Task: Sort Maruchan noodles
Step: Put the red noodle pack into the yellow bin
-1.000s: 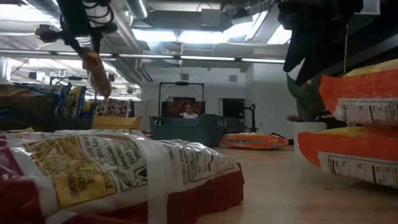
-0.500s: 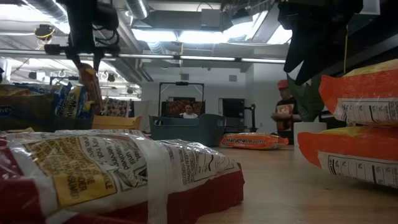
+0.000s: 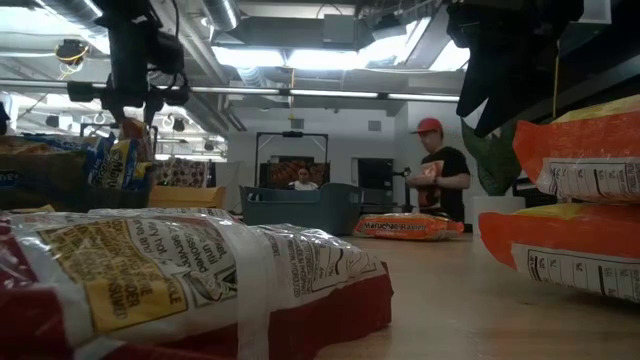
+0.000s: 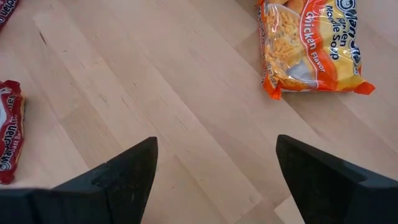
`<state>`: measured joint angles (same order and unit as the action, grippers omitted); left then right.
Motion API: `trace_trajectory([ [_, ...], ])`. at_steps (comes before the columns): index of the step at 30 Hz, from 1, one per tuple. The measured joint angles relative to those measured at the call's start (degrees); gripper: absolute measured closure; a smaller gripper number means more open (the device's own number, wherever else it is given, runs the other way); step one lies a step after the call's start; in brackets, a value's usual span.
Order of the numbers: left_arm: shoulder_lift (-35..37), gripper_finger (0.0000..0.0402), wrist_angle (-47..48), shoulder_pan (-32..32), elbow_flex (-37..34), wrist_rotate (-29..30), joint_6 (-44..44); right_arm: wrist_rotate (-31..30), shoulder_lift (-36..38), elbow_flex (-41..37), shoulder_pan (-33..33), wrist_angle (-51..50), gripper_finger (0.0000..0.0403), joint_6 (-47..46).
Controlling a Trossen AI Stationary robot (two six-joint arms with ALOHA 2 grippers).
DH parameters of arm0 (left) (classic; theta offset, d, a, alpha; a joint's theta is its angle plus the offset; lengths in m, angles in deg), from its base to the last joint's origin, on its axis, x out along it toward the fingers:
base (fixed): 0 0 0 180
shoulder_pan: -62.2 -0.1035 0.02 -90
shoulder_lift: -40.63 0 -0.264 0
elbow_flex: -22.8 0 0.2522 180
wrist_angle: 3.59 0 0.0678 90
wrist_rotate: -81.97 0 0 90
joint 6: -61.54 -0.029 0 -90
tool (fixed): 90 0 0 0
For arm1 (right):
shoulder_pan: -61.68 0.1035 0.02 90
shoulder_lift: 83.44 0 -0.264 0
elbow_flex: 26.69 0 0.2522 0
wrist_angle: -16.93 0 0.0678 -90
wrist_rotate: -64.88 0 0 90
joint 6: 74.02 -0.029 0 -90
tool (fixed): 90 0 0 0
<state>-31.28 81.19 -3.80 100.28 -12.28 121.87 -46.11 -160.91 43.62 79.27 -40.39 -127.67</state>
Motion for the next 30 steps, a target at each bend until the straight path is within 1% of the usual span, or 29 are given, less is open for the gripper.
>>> trace_trajectory([
  [7,-2.51,0.0287,-0.12,-1.3,0.0,-0.14,-2.74,-0.05,0.0,0.0,0.0,0.0,0.0088,0.0],
  [13,-5.78,0.0284,-0.01,-1.29,0.0,-0.63,-3.09,-0.92,0.0,0.0,0.0,0.0,0.0088,0.11],
  [20,-9.22,0.028,-0.36,-1.29,0.0,-0.76,-5.91,-0.9,0.0,0.0,0.0,-0.12,0.0088,0.13],
  [30,-9.48,0.0276,-0.95,-2.14,0.0,-1.08,-10.25,-0.92,0.0,0.0,0.0,-1.84,0.0088,0.16],
])
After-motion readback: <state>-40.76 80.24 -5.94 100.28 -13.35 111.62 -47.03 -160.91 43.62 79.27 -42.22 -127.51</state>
